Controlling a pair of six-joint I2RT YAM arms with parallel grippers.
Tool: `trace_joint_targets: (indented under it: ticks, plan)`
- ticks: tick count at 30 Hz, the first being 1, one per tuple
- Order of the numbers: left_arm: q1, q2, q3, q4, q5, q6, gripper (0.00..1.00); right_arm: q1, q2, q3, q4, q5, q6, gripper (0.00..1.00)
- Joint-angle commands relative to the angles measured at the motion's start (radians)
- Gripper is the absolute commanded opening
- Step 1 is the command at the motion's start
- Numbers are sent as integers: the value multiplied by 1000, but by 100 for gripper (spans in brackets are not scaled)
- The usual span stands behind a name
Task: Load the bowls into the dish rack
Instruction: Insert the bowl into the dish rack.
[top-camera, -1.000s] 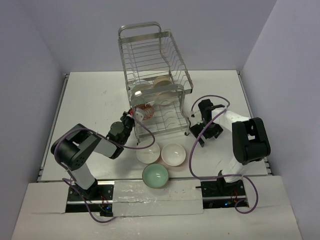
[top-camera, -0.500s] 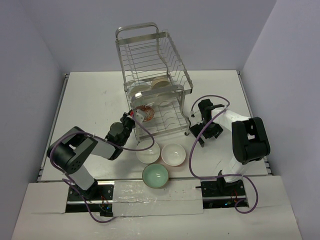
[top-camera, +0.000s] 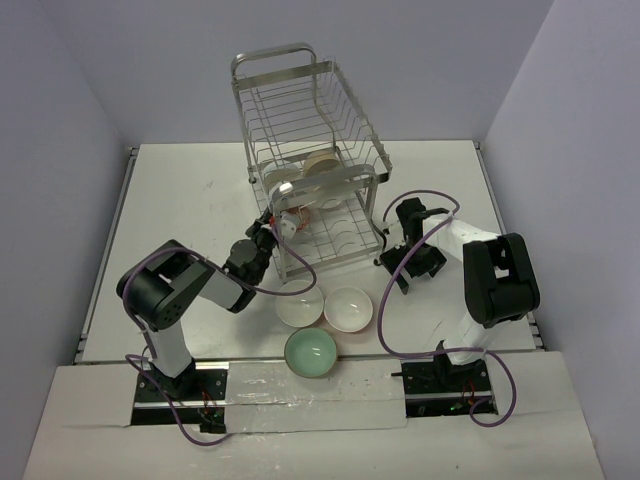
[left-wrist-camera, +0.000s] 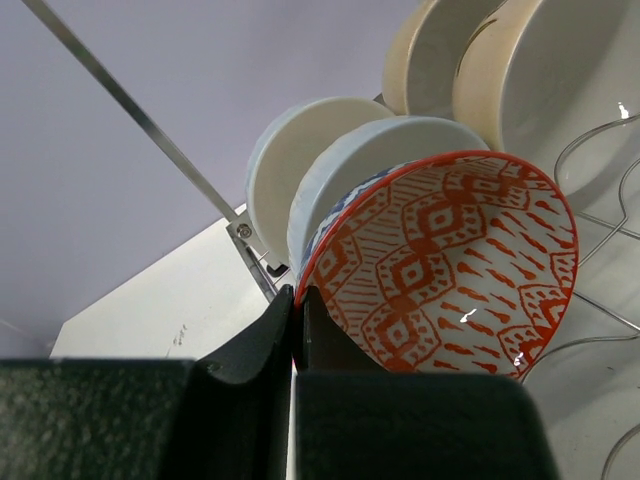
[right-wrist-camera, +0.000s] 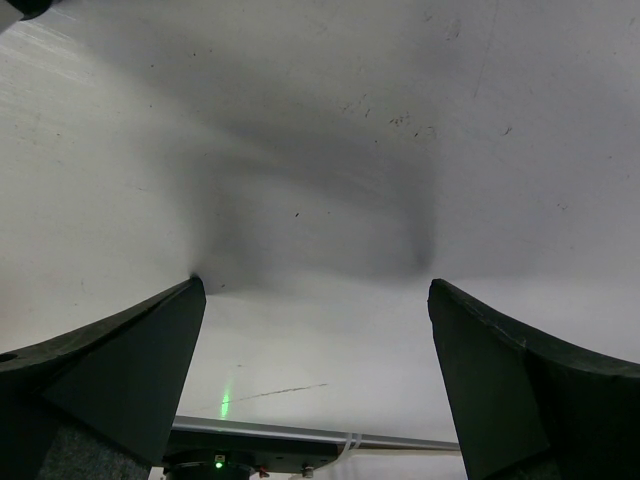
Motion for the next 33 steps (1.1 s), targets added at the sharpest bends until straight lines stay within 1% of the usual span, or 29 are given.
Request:
trace_joint_targets:
  ticks: [1,8,12,19,28,33]
  plan:
    - [-9,32,15,429,-38,95,0,-16,47,-15,56,82,5,100]
    - [-9,32,-5,442,-30,91,0,-15,45,-15,56,85,5,100]
    - [-9,-6,-41,410,13,60,0,-15,45,-15,56,86,3,100]
    - [-18,-52,-71,426,57,28,0,-16,48,-16,57,95,3,100]
    - [-29,-35,-55,440,79,40,0,-23,47,-16,57,99,6,100]
    - [-42,-8,-43,445,100,72,0,-24,44,-16,57,99,5,100]
